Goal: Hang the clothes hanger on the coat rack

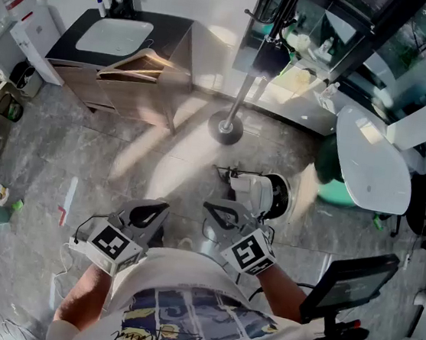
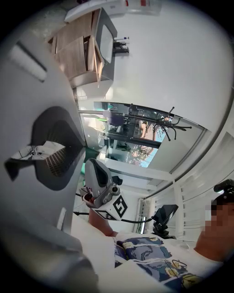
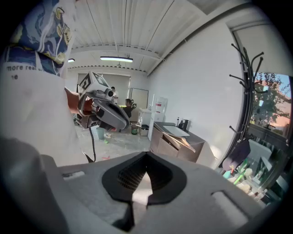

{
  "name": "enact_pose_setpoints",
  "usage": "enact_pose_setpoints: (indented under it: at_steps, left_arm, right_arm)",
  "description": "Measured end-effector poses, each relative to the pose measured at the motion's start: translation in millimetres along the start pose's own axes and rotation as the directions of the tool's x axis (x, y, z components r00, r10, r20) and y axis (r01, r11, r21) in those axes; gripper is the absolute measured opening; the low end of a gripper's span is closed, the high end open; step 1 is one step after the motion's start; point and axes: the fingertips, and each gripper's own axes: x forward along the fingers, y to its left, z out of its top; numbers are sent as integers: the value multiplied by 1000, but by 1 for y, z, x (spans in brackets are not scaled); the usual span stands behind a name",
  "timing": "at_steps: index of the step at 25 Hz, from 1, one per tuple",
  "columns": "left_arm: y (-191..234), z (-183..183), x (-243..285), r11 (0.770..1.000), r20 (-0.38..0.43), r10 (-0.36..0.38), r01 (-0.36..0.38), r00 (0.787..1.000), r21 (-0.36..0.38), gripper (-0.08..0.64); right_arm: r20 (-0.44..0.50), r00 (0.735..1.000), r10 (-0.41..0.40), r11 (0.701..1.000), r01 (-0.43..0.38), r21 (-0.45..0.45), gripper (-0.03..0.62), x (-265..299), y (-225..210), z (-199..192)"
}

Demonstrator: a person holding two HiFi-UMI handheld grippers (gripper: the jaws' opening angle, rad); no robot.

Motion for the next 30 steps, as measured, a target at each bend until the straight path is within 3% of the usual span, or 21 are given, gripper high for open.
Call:
enact_pose_setpoints:
  at_steps: [10, 13, 19, 24, 30]
  left_arm:
    - [49, 7, -3, 999, -40, -8, 6, 999, -40, 2]
    - [81, 9, -1, 999, 7, -21, 21, 1000, -47, 2]
    - [157, 22, -15, 997, 10, -76, 76, 997, -15, 2]
    - [229, 26, -42, 995, 3, -100, 100, 995, 16, 2]
    - [295, 25, -68, 995, 6, -97, 97, 995, -4, 2]
  right_arm:
    - [-46, 999, -28, 1000, 28, 4, 0, 40, -27, 3]
    - [-51, 998, -30, 999, 30, 10, 0, 67, -35, 13]
    - [-64, 997, -49, 998, 52, 45, 2, 140, -62, 48]
    - [-85, 991, -100, 993, 106, 62, 42, 210, -93, 70]
    - [-163, 976, -147, 985, 160, 68, 90, 282, -140, 80]
